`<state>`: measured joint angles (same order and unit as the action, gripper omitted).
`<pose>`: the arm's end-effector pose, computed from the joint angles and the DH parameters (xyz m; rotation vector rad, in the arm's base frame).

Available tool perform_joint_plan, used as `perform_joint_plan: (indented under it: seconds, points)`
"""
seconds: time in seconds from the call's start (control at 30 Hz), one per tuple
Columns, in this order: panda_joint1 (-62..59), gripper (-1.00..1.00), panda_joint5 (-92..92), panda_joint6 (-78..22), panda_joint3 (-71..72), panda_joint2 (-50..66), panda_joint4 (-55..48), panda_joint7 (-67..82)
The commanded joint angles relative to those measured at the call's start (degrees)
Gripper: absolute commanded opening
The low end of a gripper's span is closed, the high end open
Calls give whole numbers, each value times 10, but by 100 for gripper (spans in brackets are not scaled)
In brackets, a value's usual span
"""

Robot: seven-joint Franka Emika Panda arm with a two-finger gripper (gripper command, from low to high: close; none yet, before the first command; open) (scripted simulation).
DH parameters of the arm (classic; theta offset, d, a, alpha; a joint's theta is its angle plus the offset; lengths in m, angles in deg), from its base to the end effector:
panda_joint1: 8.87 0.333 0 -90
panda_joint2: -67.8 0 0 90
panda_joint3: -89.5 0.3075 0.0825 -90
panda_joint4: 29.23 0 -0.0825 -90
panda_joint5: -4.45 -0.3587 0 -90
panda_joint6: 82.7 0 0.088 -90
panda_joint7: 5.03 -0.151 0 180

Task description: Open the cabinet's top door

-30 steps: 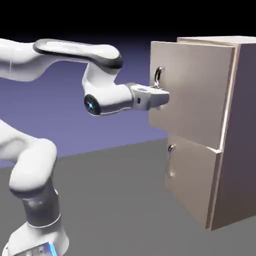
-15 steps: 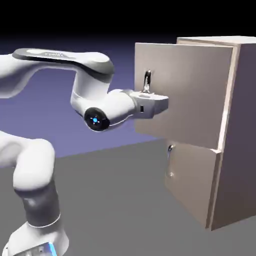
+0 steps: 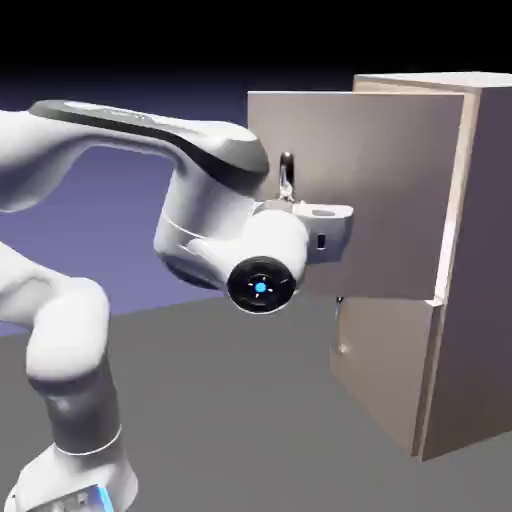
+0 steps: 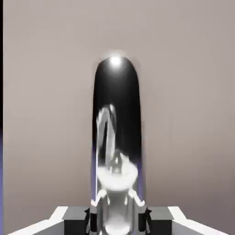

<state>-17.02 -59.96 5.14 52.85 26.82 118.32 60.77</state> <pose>0.2855 -0.1287 0.5201 -1.6328 -0.2753 -0.9597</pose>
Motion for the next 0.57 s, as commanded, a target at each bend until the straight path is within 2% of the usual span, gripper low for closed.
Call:
perform_joint_plan:
  seconds: [0.0,0.53]
  points:
    - [10,-100,12,-24,-19,17,-18,5]
    - [184,-100,69,-406,-292,332,-298,133]
